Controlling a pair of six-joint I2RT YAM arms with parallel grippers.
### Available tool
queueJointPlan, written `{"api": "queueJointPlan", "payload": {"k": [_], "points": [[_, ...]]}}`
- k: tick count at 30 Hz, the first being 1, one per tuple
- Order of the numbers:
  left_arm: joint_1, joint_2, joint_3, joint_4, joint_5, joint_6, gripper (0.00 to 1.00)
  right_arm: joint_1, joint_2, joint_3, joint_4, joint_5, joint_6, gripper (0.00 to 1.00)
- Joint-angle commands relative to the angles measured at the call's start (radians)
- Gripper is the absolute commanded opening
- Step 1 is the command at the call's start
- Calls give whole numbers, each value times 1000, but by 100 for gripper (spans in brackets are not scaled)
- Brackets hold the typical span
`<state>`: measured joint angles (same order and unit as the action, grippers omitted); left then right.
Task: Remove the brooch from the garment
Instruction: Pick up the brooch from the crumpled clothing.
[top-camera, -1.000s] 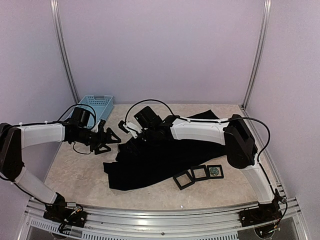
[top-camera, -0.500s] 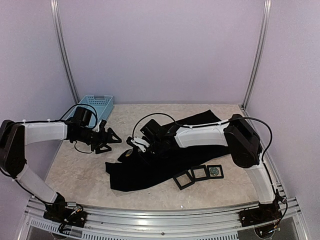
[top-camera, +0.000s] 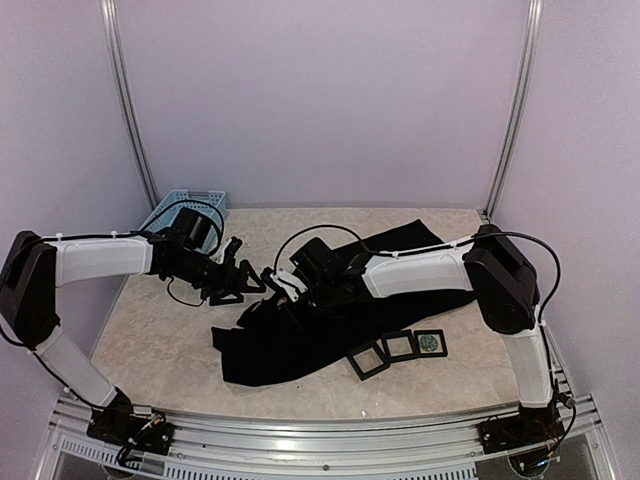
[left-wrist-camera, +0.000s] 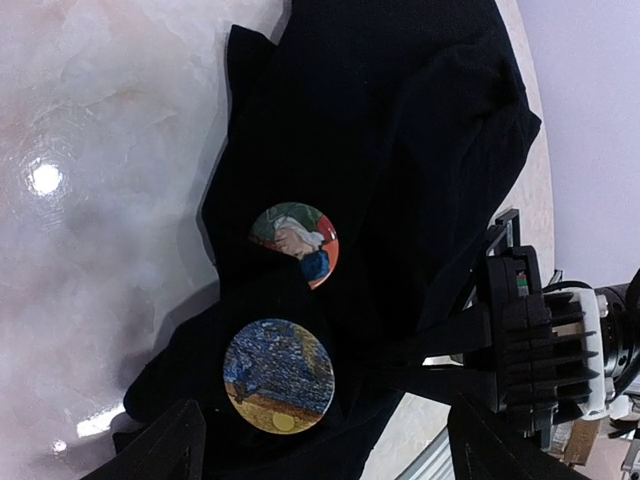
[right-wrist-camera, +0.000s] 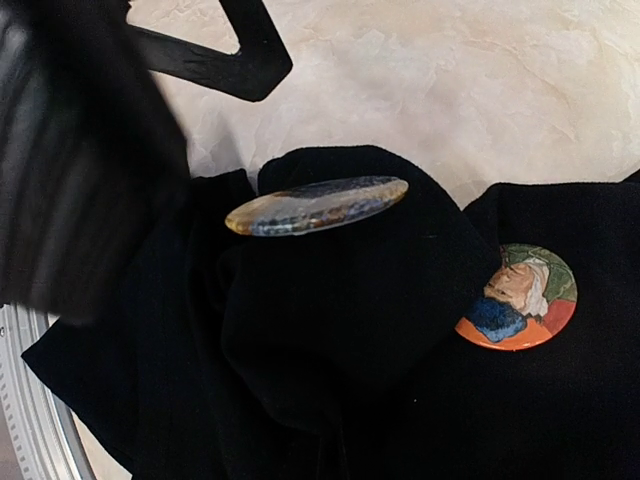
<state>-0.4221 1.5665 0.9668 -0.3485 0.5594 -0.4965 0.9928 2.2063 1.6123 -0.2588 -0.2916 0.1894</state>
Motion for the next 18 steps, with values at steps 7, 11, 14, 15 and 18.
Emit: {"api": "queueJointPlan", "payload": {"k": [7,11,14,15,18], "points": [[-43,64,77,-77,-121,16,66,9,-90,-80,59,25,50,6],[-69,81,116,-96,-134,35,67,9,-106,-102,68,42,60,15],[-84,100,138,-105,-142,41,67,9,-121,-117,78,64,68,22],[-87,104,142,-107,-149,41,67,9,-129,-126,84,74,73,24],[-94,123,161,-132,-189,43,62,8,-158,-157,107,114,86,27]]}}
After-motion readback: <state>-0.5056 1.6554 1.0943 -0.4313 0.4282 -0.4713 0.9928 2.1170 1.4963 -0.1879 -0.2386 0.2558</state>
